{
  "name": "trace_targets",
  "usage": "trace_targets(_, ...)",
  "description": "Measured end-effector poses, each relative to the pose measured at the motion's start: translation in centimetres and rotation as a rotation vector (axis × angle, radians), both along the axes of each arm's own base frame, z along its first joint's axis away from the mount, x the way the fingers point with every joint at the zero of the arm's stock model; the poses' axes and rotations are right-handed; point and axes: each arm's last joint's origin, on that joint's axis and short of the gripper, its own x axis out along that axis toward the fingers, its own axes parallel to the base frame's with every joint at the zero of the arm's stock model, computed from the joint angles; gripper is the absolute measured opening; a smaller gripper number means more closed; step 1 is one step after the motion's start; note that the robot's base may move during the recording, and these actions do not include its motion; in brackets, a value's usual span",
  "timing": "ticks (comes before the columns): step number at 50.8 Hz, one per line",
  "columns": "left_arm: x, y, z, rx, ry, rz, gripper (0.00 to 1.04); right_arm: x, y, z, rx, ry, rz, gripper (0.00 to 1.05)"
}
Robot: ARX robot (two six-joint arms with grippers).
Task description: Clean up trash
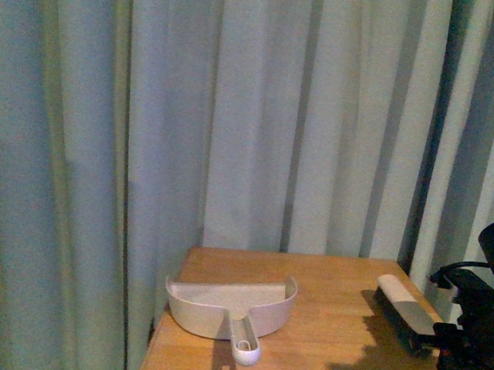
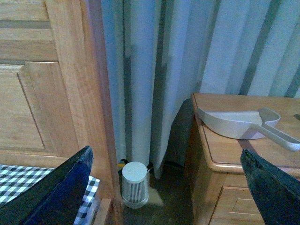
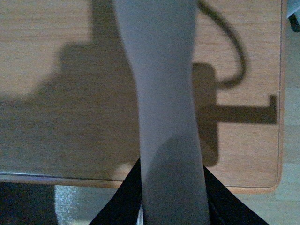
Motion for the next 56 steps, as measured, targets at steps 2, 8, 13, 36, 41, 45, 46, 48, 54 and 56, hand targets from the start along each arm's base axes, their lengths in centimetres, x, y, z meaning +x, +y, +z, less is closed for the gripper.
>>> trace_targets(2, 0.0, 0.0, 0.0, 0.000, 0.000, 0.000, 0.97, 0.0, 0.0, -0.1, -0.001, -0.001, -0.006, 0.19)
trace_targets(8, 0.0, 0.0, 0.0, 0.000, 0.000, 0.000, 0.97, -0.6, 0.0, -0.2, 0.019, -0.011, 0.008, 0.19)
trace_targets(13, 0.0, 0.0, 0.0, 0.000, 0.000, 0.000, 0.97, -1.1, 0.1, 0.5, 0.041, -0.032, 0.025, 0.19)
trace_targets(36, 0.0, 0.0, 0.0, 0.000, 0.000, 0.000, 0.97, -8.4, -0.6, 14.1, 0.217, -0.391, 0.144, 0.19)
trace_targets(41, 0.0, 0.0, 0.0, 0.000, 0.000, 0.000, 0.97, -13.2, -2.1, 16.1, 0.241, -0.498, 0.162, 0.19)
trace_targets(45, 0.0, 0.0, 0.0, 0.000, 0.000, 0.000, 0.97, -17.0, -3.5, 16.9, 0.217, -0.628, 0.142, 0.19)
trace_targets(46, 0.0, 0.0, 0.0, 0.000, 0.000, 0.000, 0.97, -17.8, -3.7, 17.0, 0.205, -0.657, 0.141, 0.19)
trace_targets(48, 0.0, 0.0, 0.0, 0.000, 0.000, 0.000, 0.97, -18.9, -4.0, 17.0, 0.189, -0.697, 0.136, 0.19)
trace_targets(54, 0.0, 0.0, 0.0, 0.000, 0.000, 0.000, 0.97, -22.7, -4.5, 16.3, 0.174, -0.778, 0.132, 0.19)
trace_targets(56, 0.0, 0.0, 0.0, 0.000, 0.000, 0.000, 0.97, -23.7, -4.6, 15.9, 0.167, -0.801, 0.129, 0.19)
